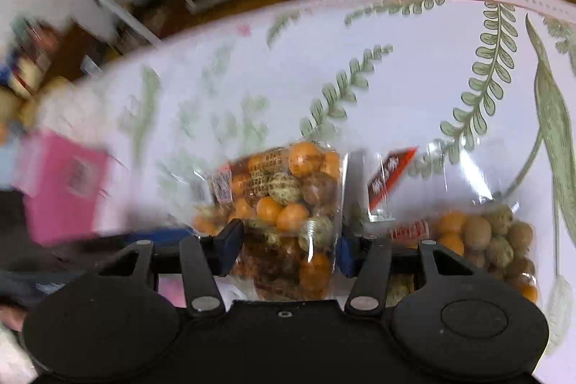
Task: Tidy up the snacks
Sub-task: 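Grasp a clear bag of orange coated nuts with both grippers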
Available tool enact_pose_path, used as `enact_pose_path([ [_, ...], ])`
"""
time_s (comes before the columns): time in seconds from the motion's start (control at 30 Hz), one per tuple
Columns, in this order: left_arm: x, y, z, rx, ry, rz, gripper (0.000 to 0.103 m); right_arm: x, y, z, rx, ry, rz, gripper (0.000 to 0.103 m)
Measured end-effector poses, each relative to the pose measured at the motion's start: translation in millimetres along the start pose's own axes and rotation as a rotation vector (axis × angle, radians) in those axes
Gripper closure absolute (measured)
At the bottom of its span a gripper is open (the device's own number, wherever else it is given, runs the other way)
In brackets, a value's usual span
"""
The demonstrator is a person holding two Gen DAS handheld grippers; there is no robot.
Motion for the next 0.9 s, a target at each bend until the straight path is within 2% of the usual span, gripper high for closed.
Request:
enact_pose_path([
  [0.13, 0.0, -2.2, -0.4, 0.002, -0.008, 0.021, 0.049, 7.2, -4.8, -6.9, -0.034, -0.047, -0.071, 0.045],
  [0.3, -7.2, -8.9, -4.2, 0.037, 0.04, 0.088, 0.049, -1.1, -18.6, -9.5, -0.032, -0.139, -0.042, 0.037],
  [0.47, -5.7, -24.4, -24.3, 0.084, 0.088, 0.05, 0.047, 3.0, -41.4, -17.9, -0.071, -0.097, 0.104, 0.04],
  [0.57, -2.0, -36.3, -37.2, 0.09, 0.12, 0.035, 0.045, 12.6, -71.8, -14.8, -0.01, -0.013, 0.119, 0.035],
  [0.63, 1.7, -43.3, -44.4, 0.092, 0.132, 0.008, 0.045, 17.4, -88.5, -15.2, 0.04, 0.017, 0.058, 0.034],
  [0.7, 2.5, -49.2, -49.6, 0.101, 0.125, -0.011, 0.045, 20.5, -98.9, -20.5, 0.054, 0.003, -0.053, 0.031],
  [0.9, -8.9, -69.6, -62.3, 0.129, 0.088, -0.078, 0.045, 36.8, -100.6, -48.5, -0.05, -0.146, -0.482, 0.012],
])
Point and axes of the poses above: each gripper's, at about its wrist camera, not at the fingertips, and z roughly the way its jaws point, x to its left, y to its top, the point moved 10 cm from there along z, roughly the way its jaws point, and after that the axes turned 12 degrees about z, right-handed, at the moved point
